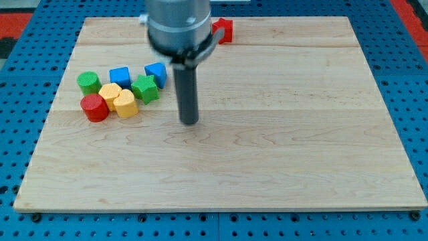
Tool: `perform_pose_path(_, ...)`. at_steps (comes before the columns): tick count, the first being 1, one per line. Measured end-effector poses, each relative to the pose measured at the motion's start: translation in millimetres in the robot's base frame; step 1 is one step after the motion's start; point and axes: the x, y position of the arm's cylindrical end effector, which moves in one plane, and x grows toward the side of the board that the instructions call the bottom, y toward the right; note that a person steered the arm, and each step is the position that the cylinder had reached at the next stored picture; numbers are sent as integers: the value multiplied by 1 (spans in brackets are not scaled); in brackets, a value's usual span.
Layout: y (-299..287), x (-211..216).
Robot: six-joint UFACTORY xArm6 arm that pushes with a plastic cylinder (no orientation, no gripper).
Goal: Push the red circle into the yellow heart
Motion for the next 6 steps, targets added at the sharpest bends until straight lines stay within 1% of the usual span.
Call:
perform_pose_path(1, -56, 62)
perform_pose_path(2, -150, 66)
perform_pose_path(3, -208, 8)
perform_pose_path(4, -208, -44)
perform_pose_path(5, -161, -42)
perform_pose_path(6, -98, -24)
